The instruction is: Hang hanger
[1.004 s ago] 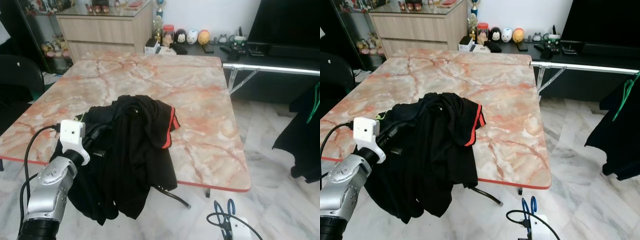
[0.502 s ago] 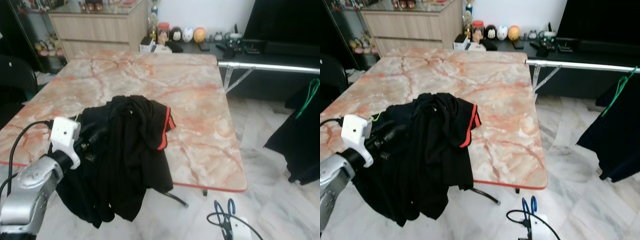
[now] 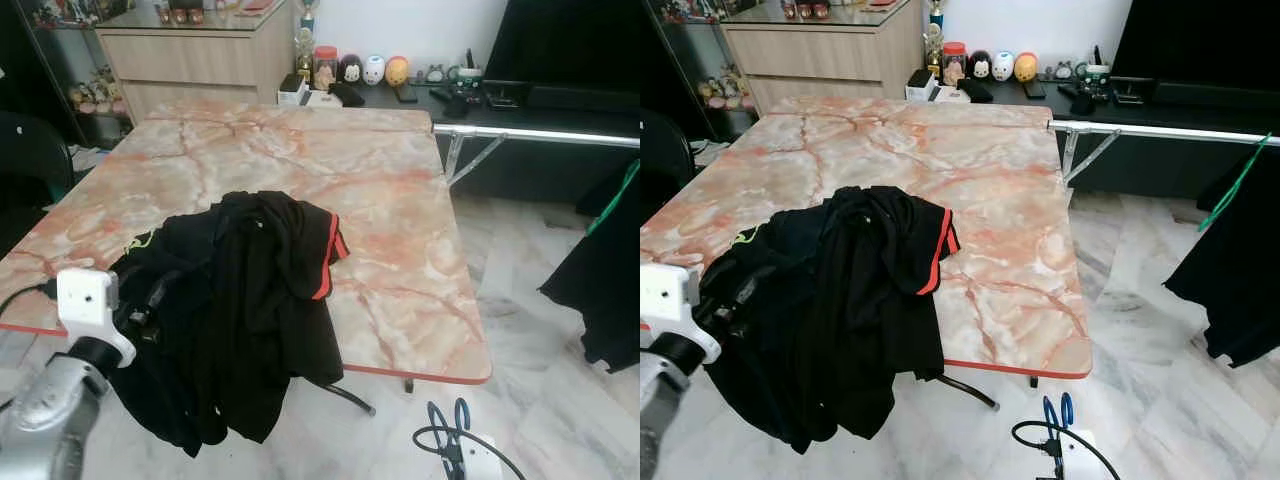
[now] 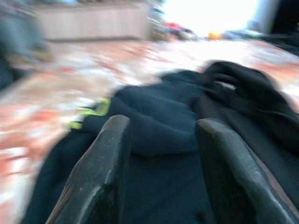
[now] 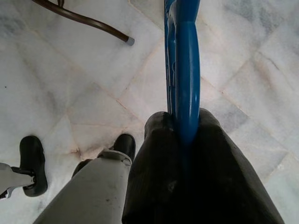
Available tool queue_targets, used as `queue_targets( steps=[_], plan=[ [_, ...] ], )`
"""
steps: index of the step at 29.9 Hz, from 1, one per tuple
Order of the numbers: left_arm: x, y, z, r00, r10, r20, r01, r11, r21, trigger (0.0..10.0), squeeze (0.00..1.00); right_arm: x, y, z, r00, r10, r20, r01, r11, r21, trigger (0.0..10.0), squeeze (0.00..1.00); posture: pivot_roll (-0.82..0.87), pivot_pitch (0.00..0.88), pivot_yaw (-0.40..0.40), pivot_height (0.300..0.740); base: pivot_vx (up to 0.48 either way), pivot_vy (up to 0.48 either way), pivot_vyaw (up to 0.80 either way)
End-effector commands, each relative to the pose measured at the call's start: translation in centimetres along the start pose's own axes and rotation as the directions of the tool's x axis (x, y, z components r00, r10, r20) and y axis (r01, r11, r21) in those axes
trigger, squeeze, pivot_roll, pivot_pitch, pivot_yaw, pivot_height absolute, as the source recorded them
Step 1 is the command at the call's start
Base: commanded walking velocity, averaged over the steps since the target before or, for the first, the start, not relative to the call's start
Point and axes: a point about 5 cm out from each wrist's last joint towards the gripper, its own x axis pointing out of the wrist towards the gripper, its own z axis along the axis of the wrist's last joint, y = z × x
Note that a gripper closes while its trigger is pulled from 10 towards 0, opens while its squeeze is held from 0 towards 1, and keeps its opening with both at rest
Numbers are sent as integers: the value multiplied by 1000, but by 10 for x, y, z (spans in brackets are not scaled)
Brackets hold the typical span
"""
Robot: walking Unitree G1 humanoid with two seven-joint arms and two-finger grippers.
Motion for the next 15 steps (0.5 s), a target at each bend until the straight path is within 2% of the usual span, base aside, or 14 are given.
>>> queue_targets(
  steps=[1,4,7,9,15],
  plan=[
    [-4,-2,1,999,39,27,-40,999,20,10000,0,0,-2,1,1000,-3,14,3,1000,-2,10000,0,128,0,-13,740,0,0,0],
    [-5,-16,-1,999,24,31,-24,1000,-1,10000,0,0,-3,1,1000,-4,15,4,1000,-5,10000,0,133,0,-20,740,0,0,0],
    [-5,-19,-1,1000,12,28,-11,1000,-16,10000,0,0,-4,1,1000,-8,16,8,1000,-4,10000,0,133,0,-24,740,0,0,0],
    [-5,-19,-2,1000,3,19,-3,1000,17,10000,0,0,-4,1,1000,-8,16,8,1000,-7,10000,0,135,0,-26,740,0,0,0],
    [-4,-20,-2,999,35,34,-35,999,-10,10000,0,0,-6,2,1000,-11,19,11,1000,-8,10000,0,136,0,-37,740,0,0,0]
  ],
)
